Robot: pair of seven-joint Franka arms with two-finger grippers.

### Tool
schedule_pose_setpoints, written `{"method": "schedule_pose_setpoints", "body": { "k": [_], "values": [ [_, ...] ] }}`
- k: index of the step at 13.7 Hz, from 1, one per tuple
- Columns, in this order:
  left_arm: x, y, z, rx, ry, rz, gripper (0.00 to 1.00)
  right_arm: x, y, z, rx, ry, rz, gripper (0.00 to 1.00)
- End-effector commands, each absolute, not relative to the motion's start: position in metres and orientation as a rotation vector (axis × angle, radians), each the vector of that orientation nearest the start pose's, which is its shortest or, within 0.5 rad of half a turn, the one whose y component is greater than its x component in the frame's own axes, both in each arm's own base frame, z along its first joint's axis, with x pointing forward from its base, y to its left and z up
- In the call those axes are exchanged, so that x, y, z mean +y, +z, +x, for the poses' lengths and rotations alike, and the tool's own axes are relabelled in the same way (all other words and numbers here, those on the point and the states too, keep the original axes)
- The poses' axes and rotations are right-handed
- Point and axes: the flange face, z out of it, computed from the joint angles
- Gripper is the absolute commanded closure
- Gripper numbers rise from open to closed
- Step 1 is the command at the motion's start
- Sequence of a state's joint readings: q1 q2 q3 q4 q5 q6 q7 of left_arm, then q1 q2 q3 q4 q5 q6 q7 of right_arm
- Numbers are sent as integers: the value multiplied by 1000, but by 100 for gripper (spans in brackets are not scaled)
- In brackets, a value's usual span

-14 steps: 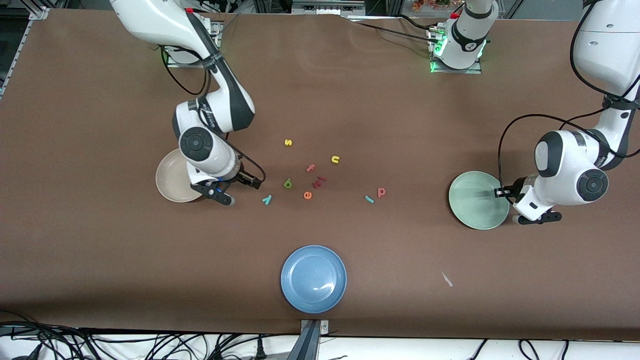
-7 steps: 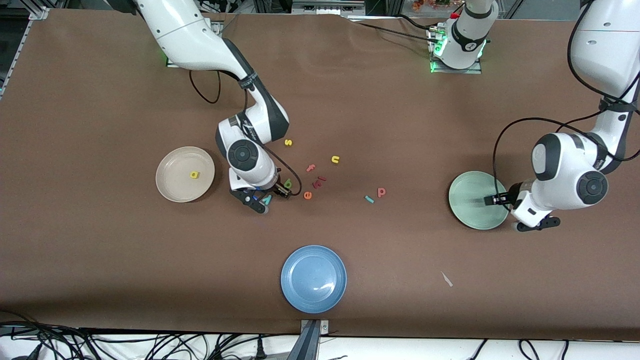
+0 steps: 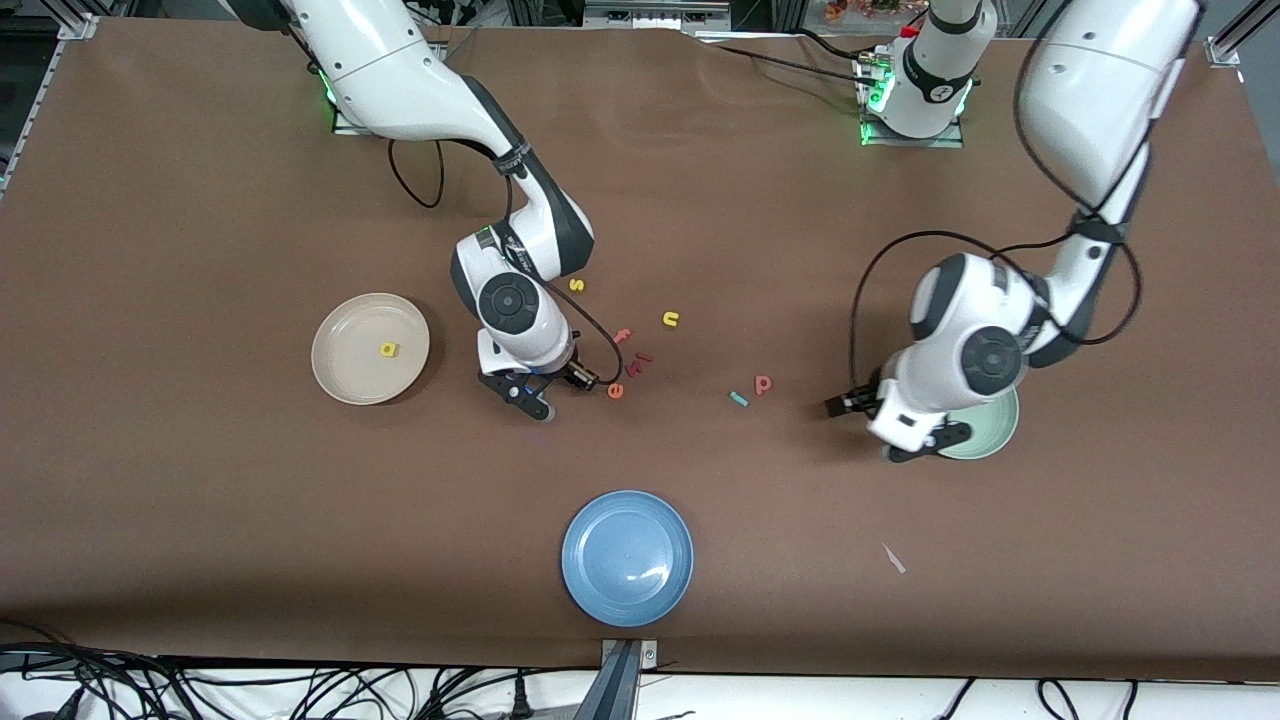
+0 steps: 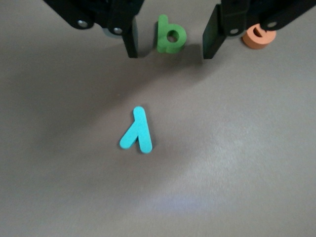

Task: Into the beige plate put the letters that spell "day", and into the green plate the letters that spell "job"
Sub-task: 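Grasp the green 9 and pink d with the right and left grippers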

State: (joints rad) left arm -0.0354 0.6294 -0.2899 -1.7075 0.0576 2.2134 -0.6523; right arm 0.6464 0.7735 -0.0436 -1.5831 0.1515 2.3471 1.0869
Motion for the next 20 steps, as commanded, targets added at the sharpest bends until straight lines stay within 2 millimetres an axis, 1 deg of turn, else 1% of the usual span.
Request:
{"method": "schedule_pose_setpoints", "body": {
  "k": [1,2,3,4,5,6,7,9,11,13,14,15,16,17,18,20],
  "values": [
    [-228,215,642,-580,224,-3162,25,409,176,569,887,94,-2956,47],
    [-243,212,635,-554,234,-3161,36,409,176,569,886,94,-2959,59],
    [-256,211,629,-542,242,-3159,43,409,176,569,886,94,-2959,71],
    [-263,210,626,-547,244,-3155,45,409,176,569,886,94,-2959,83],
    [-274,209,621,-533,248,-3154,47,409,177,569,883,93,-2958,90],
    [-285,207,616,-518,251,-3153,47,408,181,571,873,88,-2959,92],
    [-292,205,613,-518,254,-3151,47,405,185,573,858,86,-2966,94],
    [-302,197,606,-501,272,-3145,47,393,209,581,860,100,-2992,94],
    [-306,183,600,-483,300,-3134,47,366,236,590,781,134,-3058,94],
    [-307,172,597,-475,313,-3124,47,328,259,602,747,197,-3119,93],
    [-307,171,598,-472,302,-3127,47,305,266,607,761,215,-3142,93],
    [-307,172,598,-473,299,-3127,47,280,268,610,780,231,-3148,93],
    [-307,171,598,-469,300,-3126,47,259,263,609,803,250,-3156,93],
    [-307,171,598,-469,300,-3126,49,241,254,605,802,276,-3170,93],
    [-307,171,598,-473,301,-3126,55,222,251,604,791,283,-3181,93],
    [-307,172,598,-482,299,-3125,74,182,242,598,762,333,-3208,93]
  ]
}}
